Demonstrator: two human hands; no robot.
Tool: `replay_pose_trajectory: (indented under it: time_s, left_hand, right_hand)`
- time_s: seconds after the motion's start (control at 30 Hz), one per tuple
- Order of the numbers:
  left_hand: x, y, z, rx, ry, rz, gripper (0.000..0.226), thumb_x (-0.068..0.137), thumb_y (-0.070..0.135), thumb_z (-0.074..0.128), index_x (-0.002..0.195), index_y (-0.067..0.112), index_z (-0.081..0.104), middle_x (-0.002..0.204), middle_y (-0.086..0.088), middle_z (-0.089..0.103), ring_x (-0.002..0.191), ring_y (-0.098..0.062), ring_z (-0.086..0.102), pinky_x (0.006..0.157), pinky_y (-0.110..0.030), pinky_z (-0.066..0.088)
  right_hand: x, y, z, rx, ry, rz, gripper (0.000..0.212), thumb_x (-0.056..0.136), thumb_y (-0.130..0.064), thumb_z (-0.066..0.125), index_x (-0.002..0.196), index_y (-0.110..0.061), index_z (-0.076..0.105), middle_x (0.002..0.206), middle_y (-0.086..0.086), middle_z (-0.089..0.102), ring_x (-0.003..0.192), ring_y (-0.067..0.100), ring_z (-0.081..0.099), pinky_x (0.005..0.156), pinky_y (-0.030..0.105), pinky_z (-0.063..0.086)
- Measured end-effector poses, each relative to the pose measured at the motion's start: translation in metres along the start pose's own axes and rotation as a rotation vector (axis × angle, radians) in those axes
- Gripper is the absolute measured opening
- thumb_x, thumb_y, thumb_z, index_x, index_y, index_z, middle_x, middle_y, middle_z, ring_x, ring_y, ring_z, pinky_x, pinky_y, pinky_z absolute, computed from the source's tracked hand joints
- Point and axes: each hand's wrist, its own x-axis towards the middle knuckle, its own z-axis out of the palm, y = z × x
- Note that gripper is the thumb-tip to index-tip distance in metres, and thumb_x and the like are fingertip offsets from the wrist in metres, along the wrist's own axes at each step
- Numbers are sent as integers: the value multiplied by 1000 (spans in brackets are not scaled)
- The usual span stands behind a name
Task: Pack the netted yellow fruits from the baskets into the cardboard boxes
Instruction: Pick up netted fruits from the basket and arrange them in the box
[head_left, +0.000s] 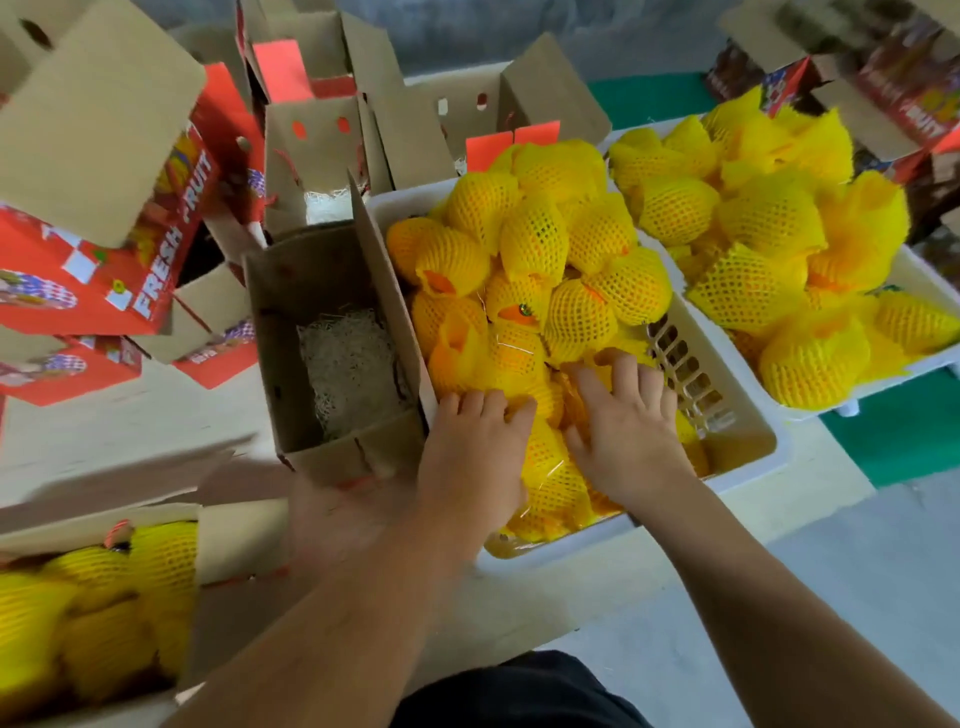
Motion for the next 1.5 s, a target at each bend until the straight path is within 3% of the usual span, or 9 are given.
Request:
replay_pose_trajectory:
  time_s: [0.17,0.47,0.7,0.93,1.03,1.23,1.3,1.4,1.5]
  left_hand:
    - [2,0,1,-48,23,-32,68,70,50,81,126,32,46,118,3,55,109,-24,55,90,-42,36]
    - [-1,-4,-2,-211,83,-40,98,73,83,61,152,32,33,136,10,58,122,-17,55,101,-39,37]
    - [4,3,0,-106,75,-67,68,82,74,50,122,21,62,109,-3,68,107,-27,61,94,-42,38]
    - [3,1,5,-149,142,-60,77,75,75,59,131,22,59,120,-2,71,118,-26,60,100,-41,40]
    - [4,1,7,-64,93,-54,93,73,82,52,142,19,52,139,-2,62,135,-27,48,111,-43,31]
    - [2,1,6,-111,118,-10,69,67,78,67,112,26,71,110,-1,74,116,-28,61,98,-46,41]
    - [2,1,6,-115,122,-2,69,67,75,69,115,26,71,117,-2,74,118,-28,62,99,-46,41]
    - [1,2,2,-58,67,14,77,73,73,60,135,27,60,137,-1,65,133,-27,52,109,-45,32]
    - [-4,1,1,-29,-15,58,75,70,68,62,134,30,53,123,3,68,124,-27,52,104,-42,31]
  right_hand:
    - [10,8,-2,268,-146,57,54,89,-33,60,142,-33,51,133,5,48,121,34,38,101,48,35]
    - [13,7,-27,739,-45,41,49,81,-30,57,128,-21,67,127,5,62,121,31,55,109,48,39]
    - [69,-62,-35,424,-325,-252,62,92,-29,67,149,-22,44,142,12,49,127,38,50,100,42,44]
    - [92,-80,-30,502,-465,-193,57,82,-43,72,122,-26,35,118,5,39,84,25,51,65,33,37]
    - [90,-84,-25,577,-463,-119,60,79,-45,74,120,-24,35,119,3,38,94,26,50,65,34,36]
    - [86,-83,-23,622,-538,89,89,76,-52,77,143,-19,28,139,8,34,119,36,48,82,43,40]
    - [82,-85,-22,630,-546,114,89,78,-53,75,146,-22,27,143,10,32,125,40,46,83,42,38]
    - [77,-85,-22,767,-528,143,77,78,-42,78,136,-23,32,121,11,53,109,33,58,78,39,46]
    - [71,-81,-25,887,-455,176,65,79,-34,78,128,-22,38,98,3,61,86,22,61,69,34,47]
